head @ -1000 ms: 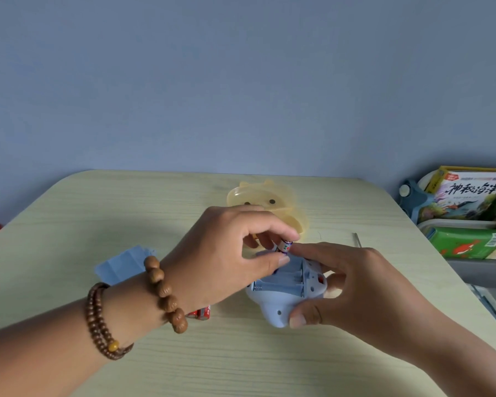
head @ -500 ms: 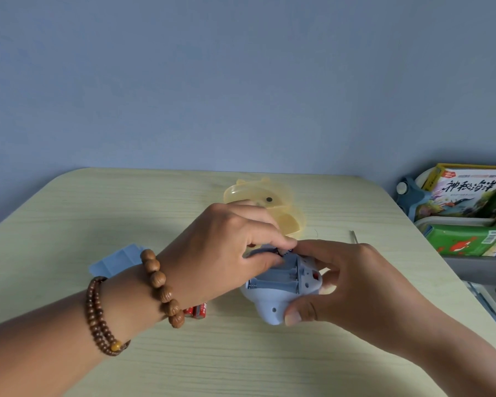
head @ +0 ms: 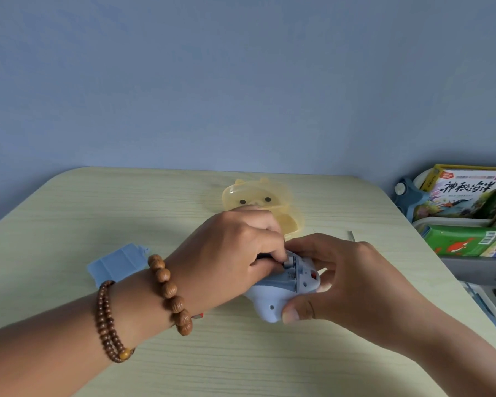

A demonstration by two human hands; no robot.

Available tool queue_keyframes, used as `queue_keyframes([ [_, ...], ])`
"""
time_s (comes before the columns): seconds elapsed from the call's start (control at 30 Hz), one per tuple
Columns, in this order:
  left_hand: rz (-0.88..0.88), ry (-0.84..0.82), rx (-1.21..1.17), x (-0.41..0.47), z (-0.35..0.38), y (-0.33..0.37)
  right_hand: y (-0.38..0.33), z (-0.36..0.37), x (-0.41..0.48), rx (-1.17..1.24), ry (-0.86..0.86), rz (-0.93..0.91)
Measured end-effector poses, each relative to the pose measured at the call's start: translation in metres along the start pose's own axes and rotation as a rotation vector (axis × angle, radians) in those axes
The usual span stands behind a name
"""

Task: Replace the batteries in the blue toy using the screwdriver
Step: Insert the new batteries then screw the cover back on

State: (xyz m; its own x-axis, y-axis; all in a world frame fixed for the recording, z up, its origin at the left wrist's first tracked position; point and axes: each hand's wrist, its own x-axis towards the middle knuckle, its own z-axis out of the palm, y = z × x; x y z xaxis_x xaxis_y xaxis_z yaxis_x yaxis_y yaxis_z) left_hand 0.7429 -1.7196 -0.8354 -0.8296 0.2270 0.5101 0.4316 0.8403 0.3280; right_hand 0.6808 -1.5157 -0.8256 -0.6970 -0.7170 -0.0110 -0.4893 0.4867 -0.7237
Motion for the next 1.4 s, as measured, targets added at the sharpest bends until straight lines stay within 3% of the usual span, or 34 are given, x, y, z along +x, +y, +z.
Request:
queue_keyframes([
  [0.8,0.027,-0.129,0.07,-0.014,-0.001,0.005,0.003,-0.002,0.001,-0.019,-0.018,-0.031],
  [0.93,-0.109,-0.18,-0.089,-0.01,-0.029,-0.001,0.003,-0.002,0.0,-0.03,-0.018,-0.025],
  [1.0,-0.178,-0.251,-0.076,-0.014,-0.051,-0.013,0.004,-0.002,0.0,-0.028,-0.019,-0.021],
  [1.2,-0.303,-0.729,0.247,-0.041,-0.074,-0.024,0.005,-0.002,0.0,-0.046,-0.019,-0.006],
  [1.4,-0.339,-0.693,0.257,-0.054,-0.064,-0.023,0.001,-0.001,0.0,-0.047,-0.013,-0.008],
])
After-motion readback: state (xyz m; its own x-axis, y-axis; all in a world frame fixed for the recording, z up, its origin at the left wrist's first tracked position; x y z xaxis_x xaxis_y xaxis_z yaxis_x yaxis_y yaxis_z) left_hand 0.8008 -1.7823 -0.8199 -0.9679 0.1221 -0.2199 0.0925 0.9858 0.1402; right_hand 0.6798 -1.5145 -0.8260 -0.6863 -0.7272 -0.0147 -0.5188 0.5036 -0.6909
